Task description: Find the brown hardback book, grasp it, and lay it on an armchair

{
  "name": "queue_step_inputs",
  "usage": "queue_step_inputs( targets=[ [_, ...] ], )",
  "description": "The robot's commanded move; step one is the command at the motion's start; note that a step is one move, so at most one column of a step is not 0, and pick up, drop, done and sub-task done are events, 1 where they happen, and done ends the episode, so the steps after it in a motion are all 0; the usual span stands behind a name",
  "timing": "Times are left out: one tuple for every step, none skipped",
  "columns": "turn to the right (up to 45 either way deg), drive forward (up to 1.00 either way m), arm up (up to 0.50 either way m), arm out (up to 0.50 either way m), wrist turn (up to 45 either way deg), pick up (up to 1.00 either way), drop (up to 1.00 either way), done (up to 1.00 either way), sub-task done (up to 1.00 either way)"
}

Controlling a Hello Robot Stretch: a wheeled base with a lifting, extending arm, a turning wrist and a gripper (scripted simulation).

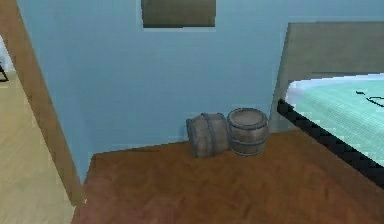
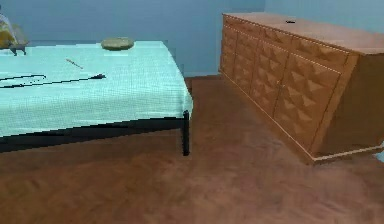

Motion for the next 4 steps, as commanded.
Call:
queue_step_inputs(
  targets=[
    [15.0, 0.00, 0.00, 0.00, 0.0, 0.00, 0.00, 0.00, 0.00],
    [0.0, 0.10, 0.00, 0.00, 0.0, 0.00, 0.00, 0.00, 0.00],
    [-21.0, 0.00, 0.00, 0.00, 0.0, 0.00, 0.00, 0.00, 0.00],
    [0.0, 0.10, 0.00, 0.00, 0.0, 0.00, 0.00, 0.00, 0.00]
  ],
)
